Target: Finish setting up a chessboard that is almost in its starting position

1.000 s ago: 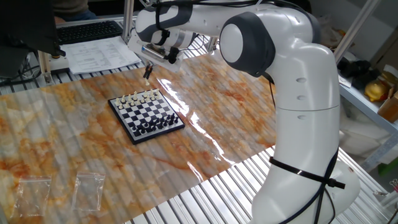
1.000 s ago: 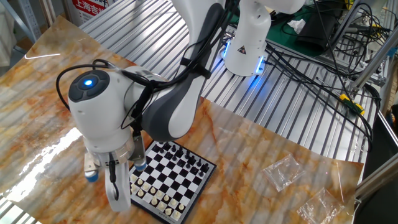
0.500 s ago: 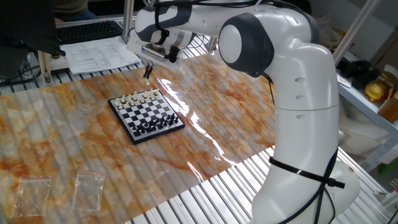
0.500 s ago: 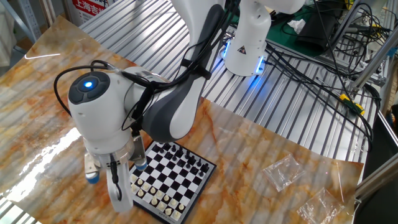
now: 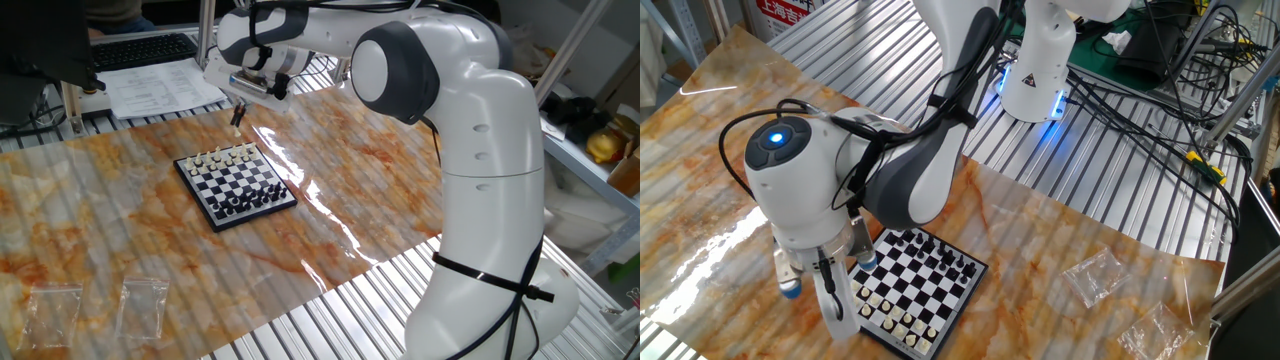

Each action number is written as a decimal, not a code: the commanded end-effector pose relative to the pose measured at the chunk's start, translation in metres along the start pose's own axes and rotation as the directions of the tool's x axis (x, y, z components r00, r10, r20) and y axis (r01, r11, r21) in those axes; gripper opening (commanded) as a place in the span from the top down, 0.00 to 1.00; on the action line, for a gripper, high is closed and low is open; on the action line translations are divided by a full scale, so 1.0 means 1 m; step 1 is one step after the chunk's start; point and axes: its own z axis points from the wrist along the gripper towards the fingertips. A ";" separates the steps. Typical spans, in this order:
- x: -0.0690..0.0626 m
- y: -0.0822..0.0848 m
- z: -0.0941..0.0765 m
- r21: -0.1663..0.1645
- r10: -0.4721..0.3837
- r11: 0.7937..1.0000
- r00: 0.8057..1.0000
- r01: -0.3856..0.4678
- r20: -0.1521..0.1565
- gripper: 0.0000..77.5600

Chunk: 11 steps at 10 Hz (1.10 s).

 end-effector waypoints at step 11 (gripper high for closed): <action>0.027 0.022 0.013 -0.092 0.022 0.995 0.999 -0.026 -0.043 0.98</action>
